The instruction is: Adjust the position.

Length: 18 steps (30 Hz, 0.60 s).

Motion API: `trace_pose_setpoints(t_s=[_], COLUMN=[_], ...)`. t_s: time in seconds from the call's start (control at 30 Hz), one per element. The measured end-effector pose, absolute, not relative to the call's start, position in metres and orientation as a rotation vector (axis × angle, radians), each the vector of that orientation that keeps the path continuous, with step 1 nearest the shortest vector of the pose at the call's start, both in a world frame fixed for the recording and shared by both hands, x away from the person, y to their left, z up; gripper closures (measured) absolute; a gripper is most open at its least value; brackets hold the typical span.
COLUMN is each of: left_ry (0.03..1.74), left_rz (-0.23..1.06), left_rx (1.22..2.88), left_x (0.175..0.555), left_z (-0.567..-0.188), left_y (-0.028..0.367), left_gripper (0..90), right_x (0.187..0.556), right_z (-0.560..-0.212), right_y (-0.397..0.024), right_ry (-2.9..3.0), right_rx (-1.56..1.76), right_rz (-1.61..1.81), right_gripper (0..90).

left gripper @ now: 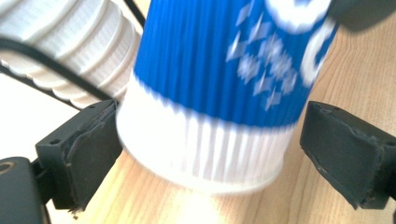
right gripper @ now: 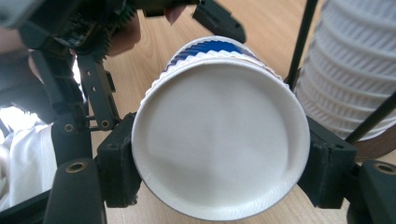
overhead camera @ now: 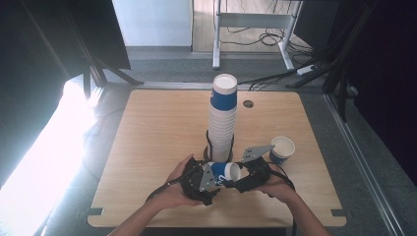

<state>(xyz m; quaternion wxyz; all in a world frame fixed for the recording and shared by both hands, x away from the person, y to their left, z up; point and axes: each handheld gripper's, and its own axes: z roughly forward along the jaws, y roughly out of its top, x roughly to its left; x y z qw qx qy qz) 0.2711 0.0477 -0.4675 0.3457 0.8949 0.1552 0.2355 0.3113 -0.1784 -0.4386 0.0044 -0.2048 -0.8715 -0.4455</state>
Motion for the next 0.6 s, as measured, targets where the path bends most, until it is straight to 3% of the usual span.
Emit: trace_pose_setpoints(t_s=[0.6], left_ry=[0.726], left_rz=[0.190], left_rx=[1.987], left_x=[0.279], left_z=[-0.482], left_y=[0.083], left_gripper=[8.6], right_x=[0.304], right_z=[-0.441], right_y=[-0.197], right_ry=[-2.559], right_rx=[-0.771], right_rz=[-1.772], right_gripper=[27.0])
